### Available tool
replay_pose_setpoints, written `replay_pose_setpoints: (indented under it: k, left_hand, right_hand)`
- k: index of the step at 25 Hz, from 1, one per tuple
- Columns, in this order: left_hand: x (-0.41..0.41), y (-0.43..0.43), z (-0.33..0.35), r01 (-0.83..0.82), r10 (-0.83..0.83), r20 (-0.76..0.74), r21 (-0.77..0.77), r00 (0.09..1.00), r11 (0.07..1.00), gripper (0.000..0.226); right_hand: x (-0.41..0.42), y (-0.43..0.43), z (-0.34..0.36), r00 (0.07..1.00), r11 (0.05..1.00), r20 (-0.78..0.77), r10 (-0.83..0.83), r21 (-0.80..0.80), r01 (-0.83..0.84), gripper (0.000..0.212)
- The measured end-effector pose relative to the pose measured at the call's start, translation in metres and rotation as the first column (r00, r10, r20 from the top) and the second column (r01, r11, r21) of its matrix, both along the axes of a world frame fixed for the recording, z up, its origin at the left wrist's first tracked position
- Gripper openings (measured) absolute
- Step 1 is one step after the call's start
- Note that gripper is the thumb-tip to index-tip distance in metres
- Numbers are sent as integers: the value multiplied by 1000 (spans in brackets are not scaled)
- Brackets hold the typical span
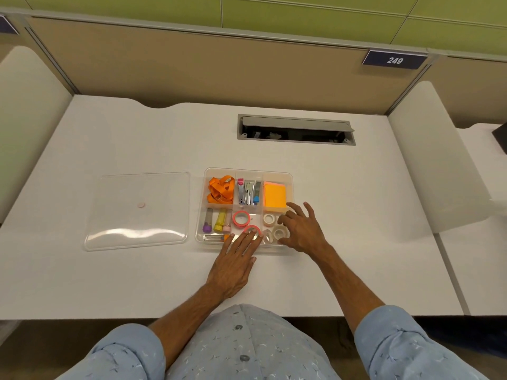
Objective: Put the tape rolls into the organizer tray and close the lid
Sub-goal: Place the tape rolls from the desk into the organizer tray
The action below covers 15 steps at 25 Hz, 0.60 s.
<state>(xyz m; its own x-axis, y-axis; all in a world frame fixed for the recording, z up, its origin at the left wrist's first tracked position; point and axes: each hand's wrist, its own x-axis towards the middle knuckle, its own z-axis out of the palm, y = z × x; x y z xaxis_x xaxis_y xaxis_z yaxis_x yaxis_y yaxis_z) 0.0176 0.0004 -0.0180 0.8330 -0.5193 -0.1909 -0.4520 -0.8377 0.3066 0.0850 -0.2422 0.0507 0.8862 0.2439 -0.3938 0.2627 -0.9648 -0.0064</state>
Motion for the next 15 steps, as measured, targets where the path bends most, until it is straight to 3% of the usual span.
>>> replay_pose_setpoints:
  k: [4,9,15]
  left_hand:
    - [0,0,0,-9,9,5,-19,1000,1000,60]
    - [-2,-2,-1,-16,16,1,15,1000,1000,61]
    - [-1,-2,-1,-10,10,1,16,1000,1000,61]
  right_hand:
    - [2,0,0,1000,1000,5,-9,30,9,55]
    - [4,19,0,972,977,109,-206,85,198,64]
    - [-4,45,-9,921,923,105,-375,130,361,57]
